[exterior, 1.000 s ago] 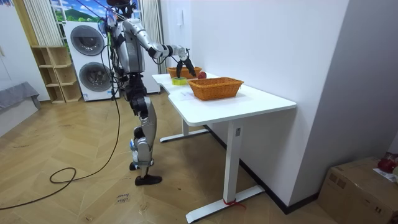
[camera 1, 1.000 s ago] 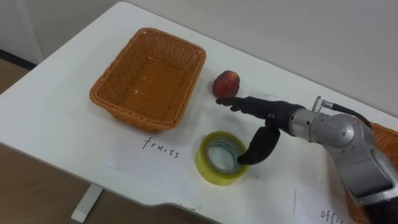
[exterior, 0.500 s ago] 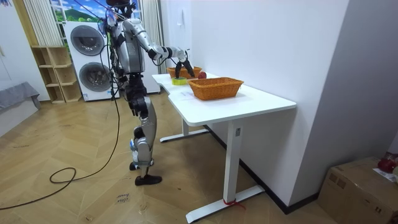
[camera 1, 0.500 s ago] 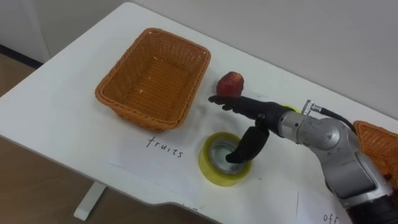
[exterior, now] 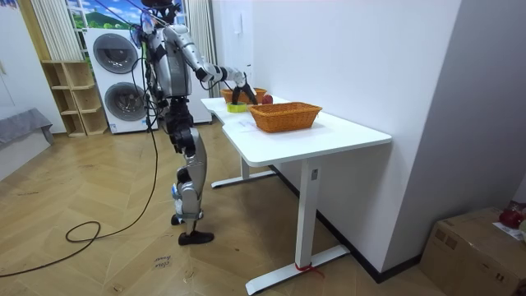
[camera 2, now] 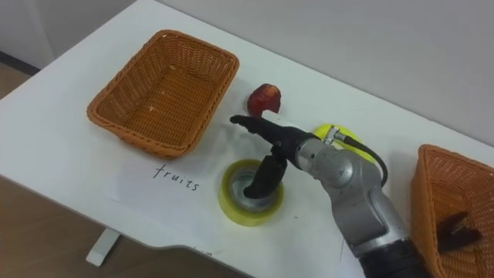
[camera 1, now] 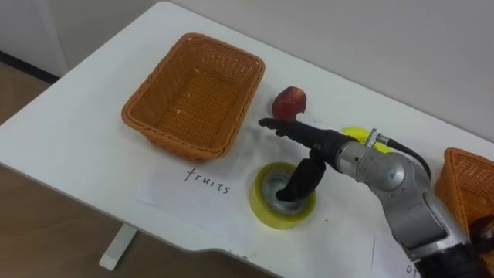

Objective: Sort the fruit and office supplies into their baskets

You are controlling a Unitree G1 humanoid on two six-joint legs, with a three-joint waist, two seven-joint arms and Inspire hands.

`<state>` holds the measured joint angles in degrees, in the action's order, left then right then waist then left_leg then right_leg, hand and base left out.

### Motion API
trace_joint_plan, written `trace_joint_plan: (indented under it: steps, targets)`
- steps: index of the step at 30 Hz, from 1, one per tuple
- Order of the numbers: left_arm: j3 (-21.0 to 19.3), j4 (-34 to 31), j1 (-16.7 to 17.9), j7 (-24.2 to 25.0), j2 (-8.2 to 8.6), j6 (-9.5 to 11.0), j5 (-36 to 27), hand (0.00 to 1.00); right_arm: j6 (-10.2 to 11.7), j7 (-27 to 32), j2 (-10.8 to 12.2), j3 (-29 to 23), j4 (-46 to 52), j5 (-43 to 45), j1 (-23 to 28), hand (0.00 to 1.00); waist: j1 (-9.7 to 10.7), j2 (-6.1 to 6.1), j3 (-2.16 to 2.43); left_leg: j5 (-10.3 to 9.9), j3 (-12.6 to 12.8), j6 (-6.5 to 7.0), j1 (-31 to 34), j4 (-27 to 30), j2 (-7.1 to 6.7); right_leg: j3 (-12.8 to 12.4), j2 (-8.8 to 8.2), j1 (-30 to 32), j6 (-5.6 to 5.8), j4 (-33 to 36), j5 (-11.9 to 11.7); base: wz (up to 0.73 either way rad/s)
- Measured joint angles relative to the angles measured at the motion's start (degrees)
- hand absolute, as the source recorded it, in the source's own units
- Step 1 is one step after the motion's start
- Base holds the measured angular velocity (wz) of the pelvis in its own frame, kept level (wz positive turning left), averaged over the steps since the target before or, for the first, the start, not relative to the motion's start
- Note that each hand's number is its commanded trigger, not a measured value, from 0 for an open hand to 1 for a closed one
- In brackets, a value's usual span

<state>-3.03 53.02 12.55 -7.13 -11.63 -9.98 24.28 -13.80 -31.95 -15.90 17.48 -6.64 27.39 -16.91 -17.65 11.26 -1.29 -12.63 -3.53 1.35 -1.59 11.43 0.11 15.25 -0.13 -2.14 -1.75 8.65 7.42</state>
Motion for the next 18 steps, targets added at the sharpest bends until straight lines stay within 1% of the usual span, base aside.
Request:
trace_joint_plan:
  steps: [4,6,7,8,13,15,18]
  targets:
    - [-0.02,-0.01,0.00,-0.03,-0.01,0.00,0.02,0.00,0.03,0.51,-0.01,0.46,-0.08,0.38,-0.01,0.00,0.06,-0.20,0.00,0.00,-0.05,0.00,0.05,-0.13,0.01,-0.17,0.02,0.09,0.00,0.00,0.00,0.00]
    - [-0.01,-0.11,-0.22,-0.05,0.04,0.00,0.06,0.00,0.02,0.54,-0.02,1.19,-0.09,2.15,-0.01,0.00,0.09,-0.16,0.02,0.00,-0.17,-0.01,-0.01,-0.52,0.01,-0.29,0.04,0.04,0.00,0.00,0.00,0.00]
    - [-0.01,-0.11,-0.22,-0.05,0.05,0.00,0.06,0.00,0.02,0.54,-0.02,1.35,-0.09,2.45,0.00,0.96,0.10,-0.15,0.03,0.00,-0.17,-0.01,-0.02,-0.52,0.01,-0.31,0.04,0.03,0.00,0.00,0.00,0.00]
    - [-0.01,-0.12,-0.24,-0.08,0.09,0.00,0.05,0.00,0.01,0.53,-0.01,1.58,-0.09,2.69,0.00,1.00,0.00,-0.14,0.04,0.00,-0.17,-0.01,-0.03,-0.51,0.00,-0.32,0.04,0.03,0.00,0.00,0.00,0.00]
    - [-0.02,-0.17,-0.50,-0.65,0.09,0.00,0.05,0.00,0.06,0.78,-0.01,2.04,-0.06,3.63,-0.01,1.00,-0.09,0.02,0.16,0.00,-0.16,-0.01,-0.09,-0.53,0.03,-0.31,0.05,0.08,0.00,0.00,0.00,0.00]
    - [-0.03,-0.18,-0.61,-1.24,0.08,0.00,0.04,0.00,0.06,1.86,0.24,2.06,0.11,6.49,-0.37,1.00,-0.28,0.06,0.18,0.00,-0.05,0.00,-0.14,-0.66,0.03,-0.91,0.14,0.10,0.00,0.00,0.00,0.00]
    - [-0.05,-0.17,-1.00,-1.41,0.05,0.11,0.02,0.00,0.05,2.52,0.22,2.06,-0.01,7.47,-0.59,1.00,-0.37,0.11,0.21,0.00,-0.12,0.00,-0.17,-0.49,0.02,-0.88,0.13,0.09,0.00,-0.01,0.00,0.00]
